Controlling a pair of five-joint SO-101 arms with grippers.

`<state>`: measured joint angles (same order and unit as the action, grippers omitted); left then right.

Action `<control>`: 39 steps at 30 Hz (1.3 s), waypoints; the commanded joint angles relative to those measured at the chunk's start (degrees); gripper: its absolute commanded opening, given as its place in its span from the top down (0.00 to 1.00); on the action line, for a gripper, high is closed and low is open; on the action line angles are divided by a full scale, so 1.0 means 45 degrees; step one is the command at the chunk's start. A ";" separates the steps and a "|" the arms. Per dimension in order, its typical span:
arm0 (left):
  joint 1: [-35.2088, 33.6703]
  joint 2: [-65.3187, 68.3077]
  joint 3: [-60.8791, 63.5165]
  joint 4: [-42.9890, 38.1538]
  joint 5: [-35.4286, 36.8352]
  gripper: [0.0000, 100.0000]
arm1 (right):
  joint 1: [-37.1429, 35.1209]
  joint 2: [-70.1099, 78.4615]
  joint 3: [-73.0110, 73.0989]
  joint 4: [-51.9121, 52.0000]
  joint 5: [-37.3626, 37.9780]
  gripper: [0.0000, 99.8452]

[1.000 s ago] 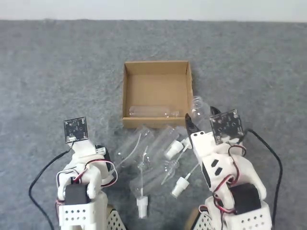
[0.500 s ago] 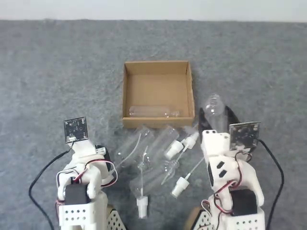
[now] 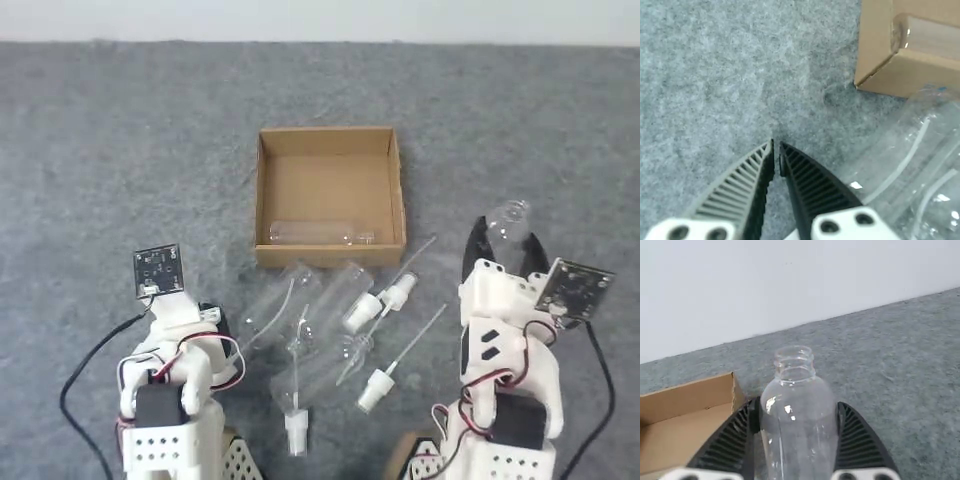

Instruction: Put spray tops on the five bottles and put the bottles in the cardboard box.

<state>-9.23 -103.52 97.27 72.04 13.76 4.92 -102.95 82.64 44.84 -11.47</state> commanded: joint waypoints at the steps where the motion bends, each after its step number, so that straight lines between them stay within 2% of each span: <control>1: 0.0078 -0.0215 -0.0166 -0.0020 -0.0117 0.99 | 0.0440 -0.0147 -0.0176 -0.0381 -0.0176 0.98; 10: 0.0059 -0.0215 -0.1475 -0.0059 -0.0137 0.98 | 0.0654 -0.0147 -0.0176 -0.0381 -0.0137 0.98; 13: 0.0313 -0.0215 -0.2335 -0.1016 -0.0254 0.98 | 0.0830 -0.0147 -0.0059 -0.0420 -0.0137 0.98; 16: 0.0430 -0.0215 -0.3018 -0.1875 -0.1895 0.98 | 0.1260 -0.0147 0.0430 -0.1280 -0.0156 0.98; 20: 0.0469 -0.0215 -0.3722 -0.2794 -0.5470 0.98 | 0.1983 -0.0147 0.1153 -0.2530 -0.0156 0.98; 22: 0.0508 -0.0215 -0.4054 -0.3458 -0.6330 0.98 | 0.2178 -0.0147 0.1289 -0.2764 -0.0156 0.98; 26: 0.0781 -0.0195 -0.4972 -0.3907 -0.6037 0.98 | 0.2295 -0.0147 0.1348 -0.2862 -0.0176 0.98; 32: 0.3360 -0.0156 -0.7004 -0.2716 -0.5958 0.96 | 0.2256 -0.0147 0.1563 -0.2901 -0.0176 0.98; 34: 0.3985 -0.0137 -0.7512 -0.2383 -0.5372 0.95 | 0.2237 -0.0147 0.1739 -0.3155 -0.0176 0.98; 39: 0.4181 0.1856 -0.8586 -0.2168 -0.4943 0.95 | 0.2217 -0.0147 0.2090 -0.3487 -0.0156 0.98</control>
<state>8.53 -103.34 64.57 62.11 -9.98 14.51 -102.95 92.75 31.21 -11.65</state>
